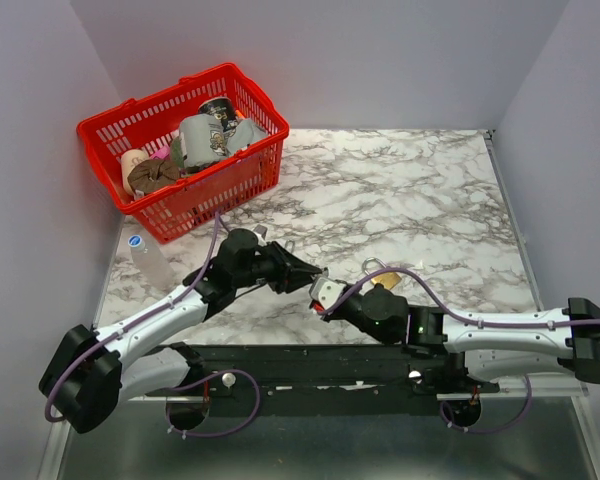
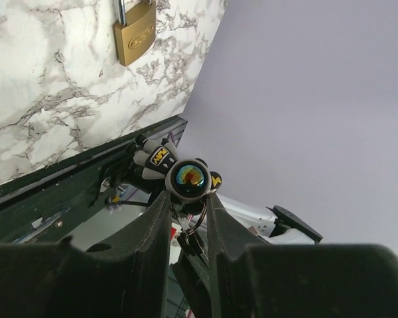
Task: Unlock with the key
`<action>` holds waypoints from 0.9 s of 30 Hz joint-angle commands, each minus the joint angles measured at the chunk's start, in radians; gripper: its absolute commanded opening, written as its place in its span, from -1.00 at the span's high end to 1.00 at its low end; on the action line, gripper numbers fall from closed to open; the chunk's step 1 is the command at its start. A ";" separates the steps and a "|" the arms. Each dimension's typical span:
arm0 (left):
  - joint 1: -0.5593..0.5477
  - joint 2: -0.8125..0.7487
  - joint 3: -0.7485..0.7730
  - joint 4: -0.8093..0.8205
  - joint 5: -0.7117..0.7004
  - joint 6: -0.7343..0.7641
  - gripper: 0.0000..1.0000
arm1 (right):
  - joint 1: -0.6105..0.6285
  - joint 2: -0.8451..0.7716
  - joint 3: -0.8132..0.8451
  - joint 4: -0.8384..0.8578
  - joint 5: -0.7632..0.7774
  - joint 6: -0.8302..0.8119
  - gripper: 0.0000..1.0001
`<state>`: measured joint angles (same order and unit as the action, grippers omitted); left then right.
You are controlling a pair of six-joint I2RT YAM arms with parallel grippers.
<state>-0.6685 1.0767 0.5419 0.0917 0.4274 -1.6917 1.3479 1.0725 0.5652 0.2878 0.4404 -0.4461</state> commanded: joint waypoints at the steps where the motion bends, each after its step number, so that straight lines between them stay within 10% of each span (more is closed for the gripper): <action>1: 0.029 -0.047 -0.014 0.011 -0.101 -0.033 0.81 | 0.033 0.004 0.001 -0.041 0.035 -0.003 0.99; 14: 0.046 -0.083 -0.046 -0.030 -0.151 -0.042 0.24 | 0.077 0.041 0.005 -0.027 0.100 -0.042 0.99; 27: 0.047 -0.086 -0.043 -0.030 -0.125 -0.016 0.10 | 0.085 0.066 0.012 0.017 0.178 -0.052 0.99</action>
<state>-0.6231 1.0134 0.5034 0.0647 0.3145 -1.7142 1.4216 1.1213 0.5652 0.2829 0.5503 -0.4919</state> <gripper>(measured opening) 0.446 0.012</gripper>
